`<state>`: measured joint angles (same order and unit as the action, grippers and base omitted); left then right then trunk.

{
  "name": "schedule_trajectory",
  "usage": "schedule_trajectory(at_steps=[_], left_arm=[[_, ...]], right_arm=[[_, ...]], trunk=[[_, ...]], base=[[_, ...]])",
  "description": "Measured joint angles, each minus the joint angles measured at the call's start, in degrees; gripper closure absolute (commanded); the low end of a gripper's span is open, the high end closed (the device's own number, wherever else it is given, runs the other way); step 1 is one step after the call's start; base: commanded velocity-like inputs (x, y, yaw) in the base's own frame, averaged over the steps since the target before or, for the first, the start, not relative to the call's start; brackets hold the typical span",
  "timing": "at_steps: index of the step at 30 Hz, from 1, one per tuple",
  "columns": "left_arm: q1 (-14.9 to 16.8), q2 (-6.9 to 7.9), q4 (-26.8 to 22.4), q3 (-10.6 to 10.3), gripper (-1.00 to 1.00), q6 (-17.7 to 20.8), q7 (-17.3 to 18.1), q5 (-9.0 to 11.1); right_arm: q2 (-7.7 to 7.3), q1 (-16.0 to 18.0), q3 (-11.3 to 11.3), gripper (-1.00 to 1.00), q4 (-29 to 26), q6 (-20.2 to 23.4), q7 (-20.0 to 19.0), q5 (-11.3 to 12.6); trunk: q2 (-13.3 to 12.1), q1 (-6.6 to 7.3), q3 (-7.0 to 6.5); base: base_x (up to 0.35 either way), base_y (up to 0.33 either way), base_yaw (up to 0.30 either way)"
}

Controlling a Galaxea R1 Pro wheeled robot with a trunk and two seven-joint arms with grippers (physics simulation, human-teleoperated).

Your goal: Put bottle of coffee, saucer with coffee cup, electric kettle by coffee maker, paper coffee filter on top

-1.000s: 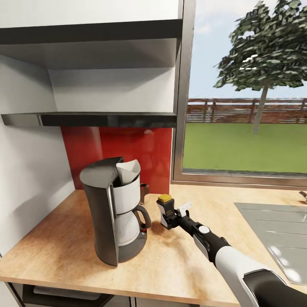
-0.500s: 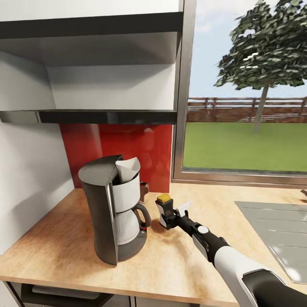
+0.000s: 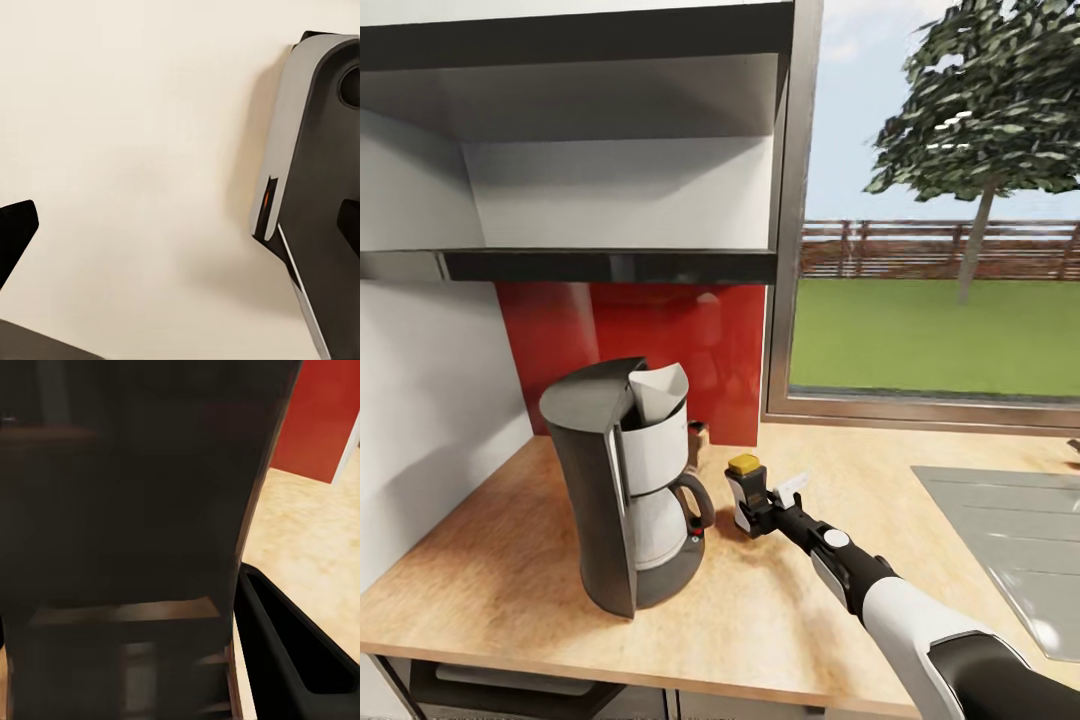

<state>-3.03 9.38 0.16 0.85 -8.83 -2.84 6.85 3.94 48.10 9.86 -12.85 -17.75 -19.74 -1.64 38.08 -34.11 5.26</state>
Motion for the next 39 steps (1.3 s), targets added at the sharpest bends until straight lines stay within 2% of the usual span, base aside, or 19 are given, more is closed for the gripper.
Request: schedule_trajectory(at_steps=[10, 39], left_arm=[[-0.02, -0.06, 0.0, -0.08, -1.0, 0.0, 0.01, -0.01], [0.02, -0.05, -0.08, 0.07, -1.0, -0.01, -0.16, 0.0]], right_arm=[[-0.07, 0.0, 0.03, 1.0, -0.02, 0.03, 0.36, -0.07], [-0.33, 0.0, 0.0, 1.0, 0.11, -0.09, 0.4, 0.05]], trunk=[[0.0, 0.0, 0.54], [0.0, 0.0, 0.55]], base=[[0.0, 0.005, 0.103], [0.022, 0.04, 0.002]])
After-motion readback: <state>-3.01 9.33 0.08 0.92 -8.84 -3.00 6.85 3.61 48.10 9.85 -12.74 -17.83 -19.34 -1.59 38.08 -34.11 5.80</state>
